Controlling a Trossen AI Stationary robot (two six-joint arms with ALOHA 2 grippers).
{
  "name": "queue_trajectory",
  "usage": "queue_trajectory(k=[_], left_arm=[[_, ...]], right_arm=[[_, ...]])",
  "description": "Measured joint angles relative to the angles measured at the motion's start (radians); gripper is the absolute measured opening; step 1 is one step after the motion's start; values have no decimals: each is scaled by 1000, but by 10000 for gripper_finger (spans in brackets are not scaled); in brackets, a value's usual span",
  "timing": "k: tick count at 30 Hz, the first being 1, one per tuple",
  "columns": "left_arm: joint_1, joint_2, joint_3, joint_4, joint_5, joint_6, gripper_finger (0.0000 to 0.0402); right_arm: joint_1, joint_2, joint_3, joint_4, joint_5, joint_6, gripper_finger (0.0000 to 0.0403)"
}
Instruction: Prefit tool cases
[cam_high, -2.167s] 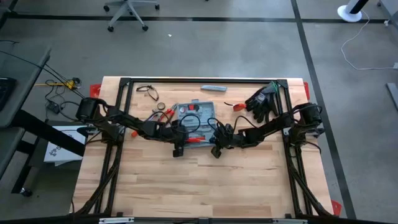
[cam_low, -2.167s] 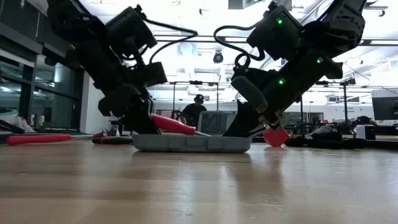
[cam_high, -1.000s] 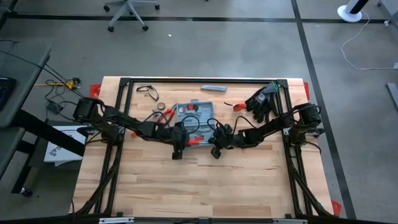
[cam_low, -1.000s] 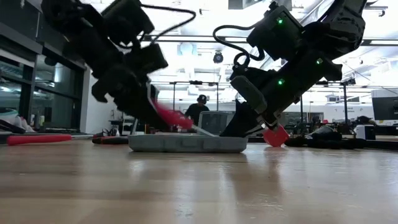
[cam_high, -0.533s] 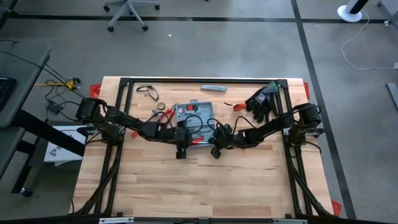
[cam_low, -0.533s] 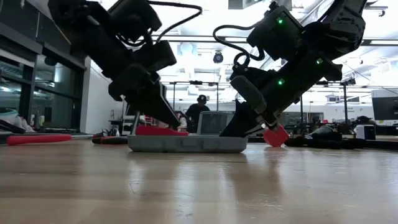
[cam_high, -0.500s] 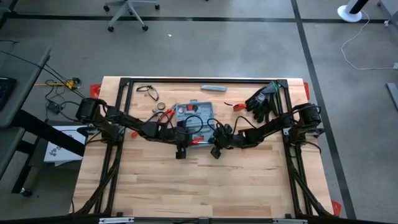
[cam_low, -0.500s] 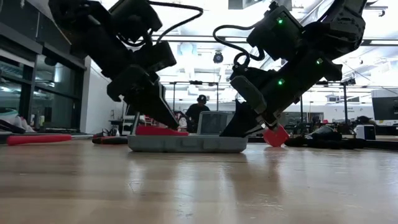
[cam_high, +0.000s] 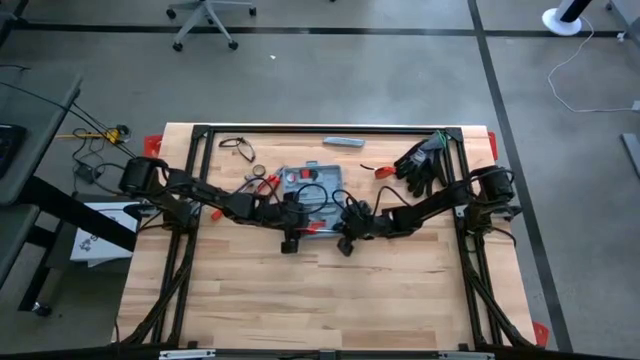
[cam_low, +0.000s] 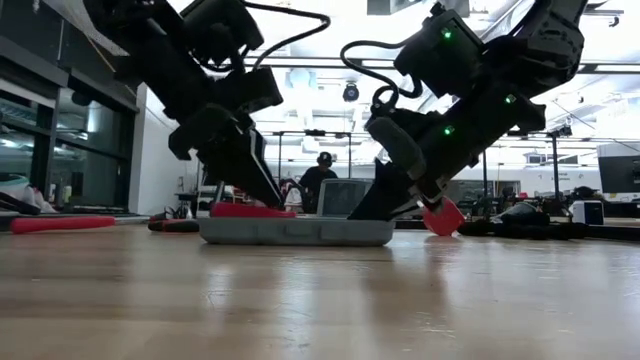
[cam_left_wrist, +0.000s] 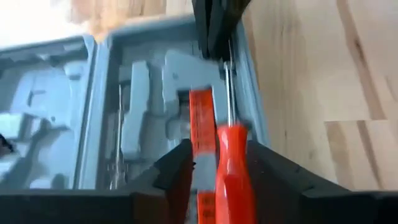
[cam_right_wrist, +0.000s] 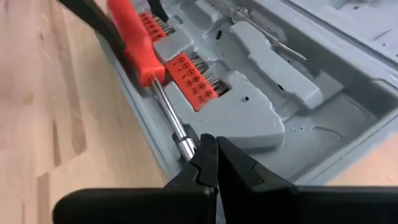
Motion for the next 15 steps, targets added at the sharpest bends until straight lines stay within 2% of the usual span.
queue_trajectory(k=[5,8,15], left_arm=[[0,-10,41,-102,3,2,188],[0,-10,55,-166,39,7,209],[2,-10,60,-305,-4,7,225]], right_arm=[[0,17,1,40,-9,13,0],[0,20,0,60,-16,1,0],[-7,20,0,62,-37,-8,0]])
